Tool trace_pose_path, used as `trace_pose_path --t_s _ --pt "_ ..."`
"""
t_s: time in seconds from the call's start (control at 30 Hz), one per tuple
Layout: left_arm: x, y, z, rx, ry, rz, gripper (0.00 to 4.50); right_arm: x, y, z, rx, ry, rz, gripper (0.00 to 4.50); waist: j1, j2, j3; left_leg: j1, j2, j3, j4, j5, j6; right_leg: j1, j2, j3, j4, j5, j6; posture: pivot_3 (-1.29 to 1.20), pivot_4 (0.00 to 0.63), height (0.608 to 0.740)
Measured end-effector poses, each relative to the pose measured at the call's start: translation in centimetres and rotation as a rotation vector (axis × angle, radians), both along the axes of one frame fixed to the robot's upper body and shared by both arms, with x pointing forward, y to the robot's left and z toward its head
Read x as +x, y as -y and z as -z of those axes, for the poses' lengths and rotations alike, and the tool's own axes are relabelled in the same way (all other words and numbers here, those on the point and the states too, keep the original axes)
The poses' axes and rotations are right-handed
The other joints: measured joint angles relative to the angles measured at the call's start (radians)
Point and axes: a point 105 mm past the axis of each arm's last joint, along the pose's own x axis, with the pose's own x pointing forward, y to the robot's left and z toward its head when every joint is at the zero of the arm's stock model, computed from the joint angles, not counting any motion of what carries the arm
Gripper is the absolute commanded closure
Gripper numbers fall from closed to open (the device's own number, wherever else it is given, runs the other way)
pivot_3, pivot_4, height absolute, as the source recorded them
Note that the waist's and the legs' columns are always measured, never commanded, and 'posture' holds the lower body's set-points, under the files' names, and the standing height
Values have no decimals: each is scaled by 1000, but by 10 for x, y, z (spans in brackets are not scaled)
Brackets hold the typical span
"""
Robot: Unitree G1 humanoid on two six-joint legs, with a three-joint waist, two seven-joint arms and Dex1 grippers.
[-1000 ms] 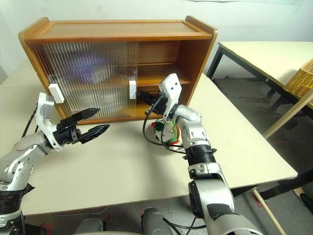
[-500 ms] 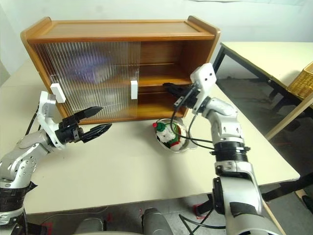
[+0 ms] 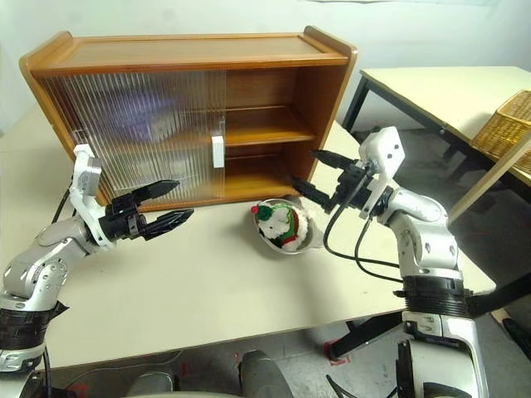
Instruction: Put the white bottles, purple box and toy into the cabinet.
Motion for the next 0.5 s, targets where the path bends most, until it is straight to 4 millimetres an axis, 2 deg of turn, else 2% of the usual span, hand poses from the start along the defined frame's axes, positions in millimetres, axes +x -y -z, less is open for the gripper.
trace_pose_path --t_s 0.4,0.5 --pt "1 -1 1 1 -5 2 0 -46 13 20 -92 -122 -116 22 -1 0 0 -1 0 0 0 -1 1 0 0 0 0 -6 10 -205 0 740" --pt "1 -1 1 1 -5 3 0 -49 13 24 -90 -138 -121 22 -5 0 0 -1 0 0 0 -1 1 0 0 0 0 -8 12 -206 0 740"
